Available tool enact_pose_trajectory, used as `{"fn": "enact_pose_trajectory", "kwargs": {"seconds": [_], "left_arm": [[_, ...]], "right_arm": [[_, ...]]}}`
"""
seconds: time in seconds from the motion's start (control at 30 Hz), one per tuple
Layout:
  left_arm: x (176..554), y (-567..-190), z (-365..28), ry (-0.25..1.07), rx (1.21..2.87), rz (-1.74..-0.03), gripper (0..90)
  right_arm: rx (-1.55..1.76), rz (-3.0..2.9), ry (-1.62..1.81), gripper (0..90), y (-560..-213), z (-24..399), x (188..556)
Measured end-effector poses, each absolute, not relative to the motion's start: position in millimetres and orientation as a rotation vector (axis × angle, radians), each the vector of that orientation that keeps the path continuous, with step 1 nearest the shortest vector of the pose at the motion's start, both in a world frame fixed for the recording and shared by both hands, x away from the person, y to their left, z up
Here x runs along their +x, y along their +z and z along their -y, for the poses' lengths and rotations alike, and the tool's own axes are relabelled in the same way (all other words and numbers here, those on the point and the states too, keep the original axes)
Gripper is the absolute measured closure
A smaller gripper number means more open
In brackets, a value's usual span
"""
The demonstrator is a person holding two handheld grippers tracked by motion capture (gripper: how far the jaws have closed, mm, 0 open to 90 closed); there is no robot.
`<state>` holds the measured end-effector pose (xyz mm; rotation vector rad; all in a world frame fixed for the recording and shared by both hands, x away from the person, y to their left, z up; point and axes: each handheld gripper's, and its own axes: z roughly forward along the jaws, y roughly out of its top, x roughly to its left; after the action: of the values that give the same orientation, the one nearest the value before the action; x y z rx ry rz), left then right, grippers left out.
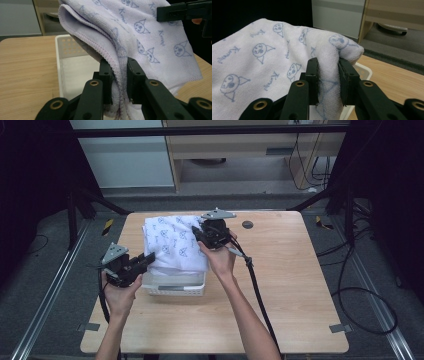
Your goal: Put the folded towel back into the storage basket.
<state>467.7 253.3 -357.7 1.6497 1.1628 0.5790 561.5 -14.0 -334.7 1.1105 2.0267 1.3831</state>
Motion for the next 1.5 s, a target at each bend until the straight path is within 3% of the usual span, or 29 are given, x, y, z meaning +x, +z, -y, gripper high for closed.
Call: {"fn": "enact_pose_trajectory", "kwargs": {"seconds": [1.5], "left_arm": [[504,-414,-263,0.572,1.787,-1.285,75.9]], "right_arm": [[1.167,-2.094,1.231,72.2,-396,-18,588]]}}
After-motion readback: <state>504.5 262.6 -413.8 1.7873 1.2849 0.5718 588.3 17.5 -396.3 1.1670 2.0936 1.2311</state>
